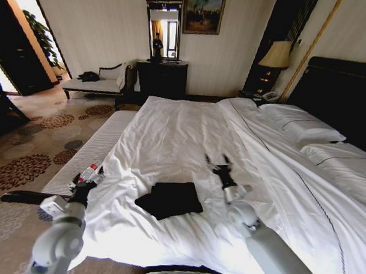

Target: Fold the clothes on the bed.

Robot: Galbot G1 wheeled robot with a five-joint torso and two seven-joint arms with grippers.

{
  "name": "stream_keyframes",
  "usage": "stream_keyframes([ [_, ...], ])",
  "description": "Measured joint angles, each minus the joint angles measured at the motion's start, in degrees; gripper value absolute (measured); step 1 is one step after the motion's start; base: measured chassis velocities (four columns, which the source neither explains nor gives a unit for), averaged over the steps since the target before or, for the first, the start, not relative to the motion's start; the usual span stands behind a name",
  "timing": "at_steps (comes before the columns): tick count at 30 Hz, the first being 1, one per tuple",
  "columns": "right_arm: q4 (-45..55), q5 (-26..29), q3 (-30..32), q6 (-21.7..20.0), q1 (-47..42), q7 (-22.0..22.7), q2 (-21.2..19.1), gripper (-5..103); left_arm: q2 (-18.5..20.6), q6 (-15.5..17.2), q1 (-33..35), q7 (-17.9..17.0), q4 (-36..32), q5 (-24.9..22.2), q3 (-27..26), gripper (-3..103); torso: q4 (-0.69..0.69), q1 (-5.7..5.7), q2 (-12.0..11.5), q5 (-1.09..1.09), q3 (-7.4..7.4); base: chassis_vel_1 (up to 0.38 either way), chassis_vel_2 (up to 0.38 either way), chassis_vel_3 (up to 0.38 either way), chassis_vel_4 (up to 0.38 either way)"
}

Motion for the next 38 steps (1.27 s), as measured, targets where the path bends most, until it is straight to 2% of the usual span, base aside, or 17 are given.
stream_keyframes([
  [1,0.0,0.0,0.0,0.0,0.0,0.0,0.0,100,0.0,0.0,0.0,0.0,0.0,0.0,0.0,100,0.00,0.00,0.0,0.00,0.00,0.000,0.000,0.000,0.000],
  [3,3.4,-2.0,3.1,-1.2,-3.9,1.5,0.4,100,0.4,-1.7,1.7,1.3,-1.0,3.1,0.2,100,0.00,0.00,0.0,0.00,0.00,0.000,0.000,0.000,0.000],
  [5,9.7,-4.9,8.0,-4.1,-11.5,4.3,1.3,100,1.3,-3.4,5.0,2.7,-3.6,7.3,1.0,100,0.00,0.00,0.0,-0.02,0.00,0.000,0.000,0.000,0.000],
  [6,9.7,-4.9,8.0,-4.1,-11.5,4.3,1.3,100,1.3,-3.4,5.0,2.7,-3.6,7.3,1.0,100,0.00,0.00,0.0,-0.02,0.00,0.000,0.000,0.000,0.000],
  [8,15.5,-6.7,11.6,-5.5,-18.7,6.7,2.9,100,1.4,-4.2,7.4,3.3,-6.6,8.1,3.1,100,0.00,-0.01,0.0,-0.04,-0.01,0.000,0.000,0.000,0.000],
  [10,16.5,-7.0,12.0,-5.8,-19.8,7.1,3.2,100,1.4,-4.2,7.8,3.5,-7.3,8.1,3.6,100,0.00,-0.01,0.0,-0.03,-0.01,0.000,0.000,0.000,0.000],
  [13,23.5,-8.1,15.2,-7.4,-26.9,7.8,5.5,100,1.1,-3.6,9.5,4.9,-8.7,7.2,4.8,100,-0.01,-0.01,0.0,-0.04,-0.01,0.000,0.000,0.000,0.000],
  [18,24.4,-8.2,15.5,-7.7,-27.7,7.6,5.8,100,1.2,-3.2,9.7,5.0,-8.8,6.9,4.8,100,0.02,-0.01,0.0,-0.04,0.00,0.000,0.000,0.000,0.000],
  [38,23.8,-7.9,15.0,-7.6,-27.2,7.3,5.8,100,1.1,-2.9,9.4,5.0,-8.7,6.5,4.6,100,0.01,0.00,0.0,-0.03,0.01,0.000,0.000,0.000,0.000],
])
